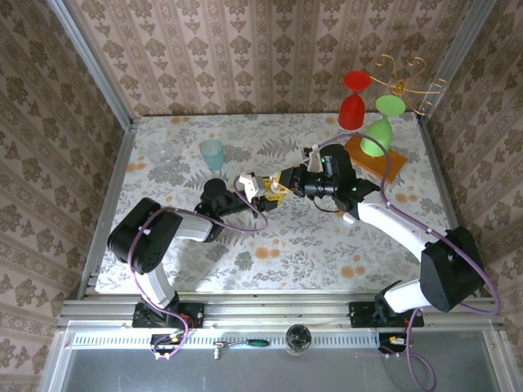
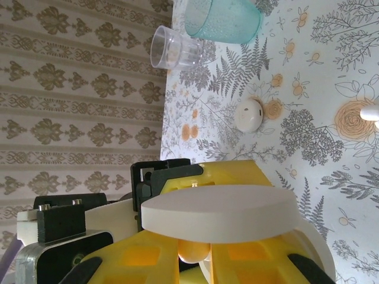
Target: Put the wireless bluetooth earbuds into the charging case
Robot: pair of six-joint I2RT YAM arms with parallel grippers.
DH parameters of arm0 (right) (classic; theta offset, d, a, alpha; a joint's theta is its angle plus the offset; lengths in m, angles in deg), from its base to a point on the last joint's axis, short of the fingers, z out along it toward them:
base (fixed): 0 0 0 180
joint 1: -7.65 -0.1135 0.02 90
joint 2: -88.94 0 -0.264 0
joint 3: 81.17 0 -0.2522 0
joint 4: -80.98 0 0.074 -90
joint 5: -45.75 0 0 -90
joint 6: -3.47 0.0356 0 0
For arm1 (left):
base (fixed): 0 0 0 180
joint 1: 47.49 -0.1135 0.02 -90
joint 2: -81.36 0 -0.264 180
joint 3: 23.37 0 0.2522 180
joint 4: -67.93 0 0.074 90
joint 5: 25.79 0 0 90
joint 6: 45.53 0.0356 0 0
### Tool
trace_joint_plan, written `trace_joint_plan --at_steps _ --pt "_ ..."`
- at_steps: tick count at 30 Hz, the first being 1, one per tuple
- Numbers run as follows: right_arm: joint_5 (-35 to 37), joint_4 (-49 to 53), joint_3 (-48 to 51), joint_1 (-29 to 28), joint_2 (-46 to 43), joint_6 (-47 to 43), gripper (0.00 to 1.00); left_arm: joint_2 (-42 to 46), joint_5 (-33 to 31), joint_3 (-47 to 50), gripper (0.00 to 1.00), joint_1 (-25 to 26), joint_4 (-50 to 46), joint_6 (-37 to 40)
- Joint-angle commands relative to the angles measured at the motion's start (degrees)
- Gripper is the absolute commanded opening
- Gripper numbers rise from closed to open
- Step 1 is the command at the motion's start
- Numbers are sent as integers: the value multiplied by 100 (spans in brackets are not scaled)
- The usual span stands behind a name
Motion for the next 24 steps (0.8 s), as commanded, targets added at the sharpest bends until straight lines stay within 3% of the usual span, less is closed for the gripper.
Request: trace_joint_plan --at_steps 1,24 --pt "-107 -246 148 79 -110 297 19 19 26 -105 19 9 280 13" --pt "-256 95 291 9 -110 110 18 -15 -353 -304 18 -22 280 -51"
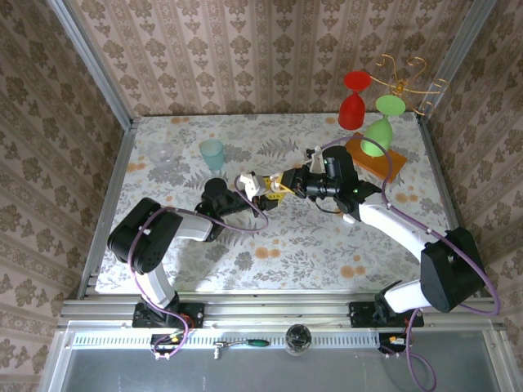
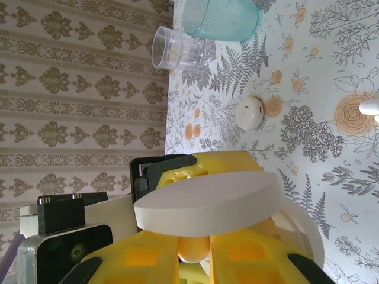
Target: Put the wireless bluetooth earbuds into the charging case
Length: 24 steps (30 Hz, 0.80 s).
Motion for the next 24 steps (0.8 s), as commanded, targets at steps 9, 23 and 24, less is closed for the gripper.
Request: trace_joint_plan --at_steps 9,23,24 --pt "48 578 -27 -76 -67 -253 34 13 -152 -258 18 -17 394 -27" --pt "162 902 -158 -69 -713 -959 43 91 -204 -119 18 -141 394 45" --pt "244 959 -105 -70 -855 -1130 44 120 -201 -68 18 -209 399 36"
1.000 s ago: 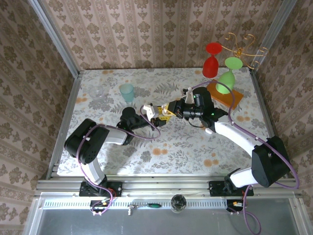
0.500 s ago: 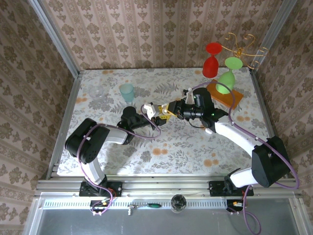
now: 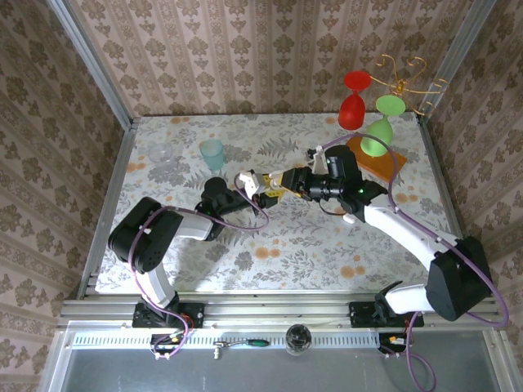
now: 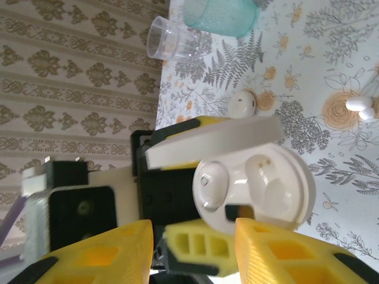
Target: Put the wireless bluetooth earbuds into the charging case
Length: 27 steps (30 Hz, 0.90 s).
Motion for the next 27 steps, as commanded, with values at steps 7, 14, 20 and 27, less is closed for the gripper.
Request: trace_joint_plan --at_steps 7,14,20,27 --pt "961 551 509 59 -776 -953 47 693 -106 479 18 -691 320 31" --pt "1233 626 -8 33 691 -1247 47 1489 -159 1149 18 -1288 326 -130" --pt "1069 991 -1170 -37 2481 -1887 50 2154 -185 1595 18 -1419 311 -237" --pt "684 1167 -2268 -55 3897 -2059 52 2420 -185 1737 18 -1413 310 -329"
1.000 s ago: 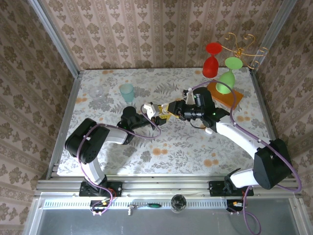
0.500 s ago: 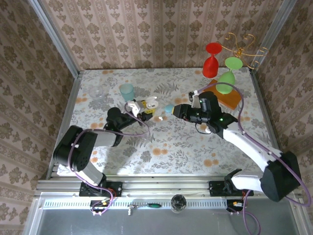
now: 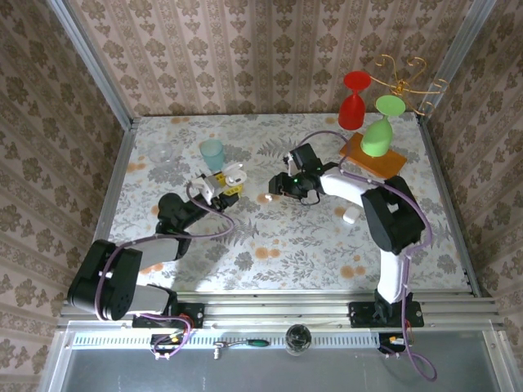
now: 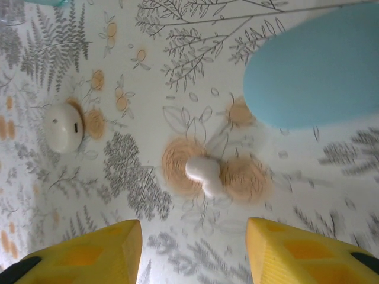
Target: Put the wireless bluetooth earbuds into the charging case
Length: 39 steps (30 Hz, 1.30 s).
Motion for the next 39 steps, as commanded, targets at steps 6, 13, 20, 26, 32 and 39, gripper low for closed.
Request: trace_joint_plan --at_steps 6,13,20,26,32,39 --pt "-364 369 -922 -39 901 -342 53 59 5 45 18 -13 225 -140" --pt "-654 431 -1334 -31 1360 -454 53 -18 54 6 18 8 230 -146" --pt "-978 644 -1483 -31 1555 -692 53 -30 56 6 18 21 230 -146" --pt "-1216 787 -1341 -23 1512 -925 48 -40 76 -3 18 30 230 -146" --pt "-1243 785 -1128 -12 1353 -997 40 -91 91 -42 19 39 228 -143" --pt "-1272 763 -945 -13 1296 -1097 34 -143 103 -86 19 43 230 -124"
